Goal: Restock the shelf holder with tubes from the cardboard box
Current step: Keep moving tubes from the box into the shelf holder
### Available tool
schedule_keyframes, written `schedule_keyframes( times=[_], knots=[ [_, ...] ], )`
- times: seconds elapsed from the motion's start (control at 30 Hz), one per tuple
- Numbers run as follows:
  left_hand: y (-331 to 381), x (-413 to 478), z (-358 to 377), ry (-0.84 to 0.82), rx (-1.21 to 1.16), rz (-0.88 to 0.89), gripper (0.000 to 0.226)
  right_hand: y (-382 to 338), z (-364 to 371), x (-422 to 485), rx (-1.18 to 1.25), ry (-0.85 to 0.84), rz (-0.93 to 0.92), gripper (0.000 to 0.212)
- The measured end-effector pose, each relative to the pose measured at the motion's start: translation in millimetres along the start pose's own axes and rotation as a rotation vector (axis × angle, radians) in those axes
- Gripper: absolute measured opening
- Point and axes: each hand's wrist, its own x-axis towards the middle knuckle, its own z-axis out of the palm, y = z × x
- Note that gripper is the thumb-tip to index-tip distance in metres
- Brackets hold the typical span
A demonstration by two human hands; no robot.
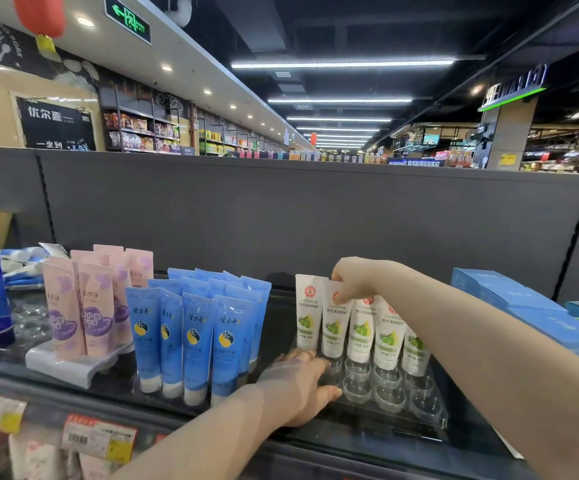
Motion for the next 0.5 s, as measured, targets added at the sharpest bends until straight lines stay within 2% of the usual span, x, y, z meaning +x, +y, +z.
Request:
schedule_keyframes(
  times=[0.1,0.17,0.23,0.33,0.5],
  knots=[
    [0.6,-0.2,1.3,-0.004,0.014,0.002,0.059,-1.6,1.6,-2.2,-0.036,0.003,0.009,0.01],
    [-0.4,1.0,2.8,-0.003,0.019,0.004,0.06,-2.9,4.1,-5.9,-0.073,0.005,0.001,0.022],
    [-3.3,2.0,3.2,-0.007,0.009,0.016,0.062,-1.7,6.6,-10.7,-0.073,0.052,0.006,0.033],
    [-4.6,1.7,0.2,-0.009,0.028,0.043,0.064,3.8,5.4,-25.0,-0.032,0.164,0.002,0.038],
    [12.6,-4.8,-13.7,0.112,0.138,-0.014,0.065,20.3,-1.4,-66.7,-0.167,0.228,-0.007,0.044]
  ],
)
